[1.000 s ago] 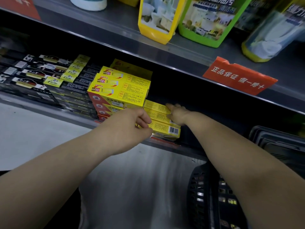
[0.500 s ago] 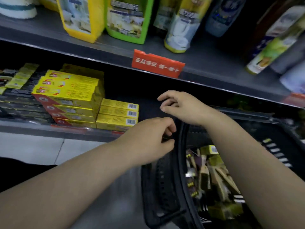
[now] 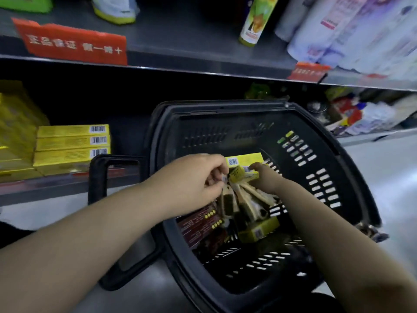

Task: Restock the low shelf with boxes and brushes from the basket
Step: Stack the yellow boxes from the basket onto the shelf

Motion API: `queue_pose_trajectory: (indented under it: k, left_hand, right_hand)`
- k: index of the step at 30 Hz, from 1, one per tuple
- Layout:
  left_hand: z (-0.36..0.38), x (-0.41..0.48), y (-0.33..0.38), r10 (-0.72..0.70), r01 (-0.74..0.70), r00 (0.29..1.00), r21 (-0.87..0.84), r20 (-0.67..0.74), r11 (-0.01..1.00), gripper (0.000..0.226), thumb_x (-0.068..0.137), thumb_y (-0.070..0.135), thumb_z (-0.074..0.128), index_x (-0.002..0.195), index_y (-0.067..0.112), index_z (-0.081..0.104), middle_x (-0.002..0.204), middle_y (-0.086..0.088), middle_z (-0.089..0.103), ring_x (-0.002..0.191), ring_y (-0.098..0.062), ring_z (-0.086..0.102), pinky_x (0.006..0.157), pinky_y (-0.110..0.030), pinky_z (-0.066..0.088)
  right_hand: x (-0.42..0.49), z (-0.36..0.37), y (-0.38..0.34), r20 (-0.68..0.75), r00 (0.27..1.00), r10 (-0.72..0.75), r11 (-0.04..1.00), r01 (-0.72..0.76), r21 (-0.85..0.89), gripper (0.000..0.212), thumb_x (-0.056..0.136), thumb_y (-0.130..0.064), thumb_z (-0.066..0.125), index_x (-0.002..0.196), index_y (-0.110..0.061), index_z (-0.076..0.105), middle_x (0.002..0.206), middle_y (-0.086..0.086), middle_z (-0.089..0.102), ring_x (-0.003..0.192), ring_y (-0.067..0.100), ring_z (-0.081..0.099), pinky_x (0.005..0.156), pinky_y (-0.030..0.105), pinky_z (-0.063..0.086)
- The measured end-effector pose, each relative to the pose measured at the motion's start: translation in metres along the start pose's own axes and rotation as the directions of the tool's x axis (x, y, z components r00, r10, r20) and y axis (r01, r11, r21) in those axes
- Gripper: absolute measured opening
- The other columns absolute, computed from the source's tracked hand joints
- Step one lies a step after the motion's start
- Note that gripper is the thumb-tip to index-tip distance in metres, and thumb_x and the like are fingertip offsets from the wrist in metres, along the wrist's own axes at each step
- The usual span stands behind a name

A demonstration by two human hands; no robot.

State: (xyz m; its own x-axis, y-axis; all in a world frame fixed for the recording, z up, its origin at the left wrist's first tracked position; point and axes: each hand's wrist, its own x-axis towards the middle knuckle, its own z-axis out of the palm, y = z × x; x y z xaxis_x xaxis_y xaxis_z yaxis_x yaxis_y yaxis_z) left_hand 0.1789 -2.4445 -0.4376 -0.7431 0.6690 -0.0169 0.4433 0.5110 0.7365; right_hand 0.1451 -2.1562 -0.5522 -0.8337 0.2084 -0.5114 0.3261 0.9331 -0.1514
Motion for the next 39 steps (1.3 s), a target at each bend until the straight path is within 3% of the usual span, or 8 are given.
queue_pose_trajectory:
  k: [13, 18, 24, 27, 30, 34, 36, 39]
  left_hand:
    - [0.015, -0.001, -0.007, -0.175, 0.176, 0.984, -0.061, 0.029, 0.982, 0.015, 0.085, 0.031, 0.055, 0.098, 0.038, 0.057, 0.089, 0.023, 0.060, 0.085, 0.013, 0.054, 0.076, -0.010, 0.044]
    - [0.013, -0.003, -0.004, -0.209, 0.211, 0.977, -0.114, 0.030, 0.971, 0.021, 0.084, 0.034, 0.056, 0.103, 0.042, 0.052, 0.097, 0.025, 0.058, 0.090, 0.014, 0.053, 0.077, -0.008, 0.046]
    - [0.009, 0.004, -0.005, -0.404, 0.377, 0.914, -0.420, 0.026, 0.826, 0.049, 0.093, 0.037, 0.048, 0.139, 0.027, 0.036, 0.126, 0.019, 0.048, 0.101, 0.011, 0.051, 0.070, -0.001, 0.039]
    - [0.007, 0.008, -0.003, -0.482, 0.412, 0.874, -0.629, 0.068, 0.659, 0.038, 0.094, 0.043, 0.042, 0.129, 0.029, 0.046, 0.108, 0.023, 0.058, 0.077, 0.021, 0.054, 0.058, -0.002, 0.040]
    - [0.011, 0.007, -0.005, -0.485, 0.412, 0.867, -0.715, 0.116, 0.565, 0.031, 0.095, 0.047, 0.040, 0.120, 0.036, 0.055, 0.106, 0.019, 0.066, 0.088, 0.012, 0.055, 0.065, -0.012, 0.034]
    - [0.012, 0.008, -0.005, -0.463, 0.406, 0.873, -0.759, 0.156, 0.510, 0.027, 0.093, 0.044, 0.046, 0.118, 0.041, 0.054, 0.102, 0.019, 0.068, 0.083, 0.006, 0.064, 0.067, -0.013, 0.042]
    - [0.011, 0.011, -0.004, -0.446, 0.409, 0.876, -0.770, 0.183, 0.489, 0.042, 0.072, 0.055, 0.060, 0.111, 0.044, 0.050, 0.098, 0.017, 0.069, 0.081, 0.003, 0.066, 0.064, -0.017, 0.049]
    - [0.016, 0.012, -0.006, -0.473, 0.393, 0.874, -0.732, 0.109, 0.557, 0.065, 0.047, 0.055, 0.072, 0.103, 0.040, 0.042, 0.099, 0.013, 0.064, 0.074, 0.006, 0.066, 0.055, -0.011, 0.050]
  right_hand:
    - [0.036, 0.015, 0.003, -0.106, 0.972, -0.210, 0.872, 0.137, -0.471, 0.047, 0.084, -0.023, 0.065, 0.128, -0.024, 0.046, 0.127, 0.005, 0.050, 0.116, 0.028, 0.048, 0.092, 0.037, 0.042]
    - [0.008, -0.048, -0.022, -0.146, 0.968, -0.202, 0.975, 0.212, 0.060, 0.040, 0.070, -0.034, 0.080, 0.098, -0.016, 0.060, 0.087, -0.006, 0.066, 0.079, 0.017, 0.062, 0.070, 0.030, 0.051]
    - [-0.038, -0.080, -0.058, -0.007, 0.888, -0.460, 0.643, 0.338, 0.687, 0.029, 0.085, -0.031, 0.066, 0.114, -0.028, 0.064, 0.099, 0.009, 0.072, 0.090, 0.024, 0.066, 0.089, 0.038, 0.049]
    - [-0.048, -0.085, -0.071, 0.003, 0.870, -0.493, 0.537, 0.301, 0.788, 0.029, 0.084, -0.034, 0.057, 0.108, -0.023, 0.069, 0.091, 0.008, 0.068, 0.084, 0.027, 0.059, 0.076, 0.033, 0.049]
    - [-0.054, -0.087, -0.079, -0.018, 0.865, -0.502, 0.483, 0.298, 0.824, 0.025, 0.084, -0.032, 0.057, 0.099, -0.017, 0.070, 0.080, 0.005, 0.067, 0.077, 0.028, 0.055, 0.067, 0.027, 0.048]
    - [-0.066, -0.084, -0.099, -0.076, 0.879, -0.472, 0.596, 0.381, 0.707, 0.020, 0.090, -0.031, 0.057, 0.087, -0.016, 0.070, 0.068, -0.001, 0.066, 0.059, 0.017, 0.056, 0.057, 0.025, 0.048]
    - [-0.072, -0.079, -0.113, -0.152, 0.879, -0.452, 0.633, 0.436, 0.640, 0.026, 0.088, -0.040, 0.058, 0.082, -0.018, 0.068, 0.060, -0.006, 0.062, 0.051, 0.010, 0.054, 0.050, 0.021, 0.044]
    - [-0.076, -0.080, -0.127, -0.148, 0.845, -0.515, 0.555, 0.460, 0.693, 0.037, 0.090, -0.052, 0.048, 0.084, -0.021, 0.066, 0.065, -0.002, 0.065, 0.055, 0.013, 0.061, 0.055, 0.023, 0.047]
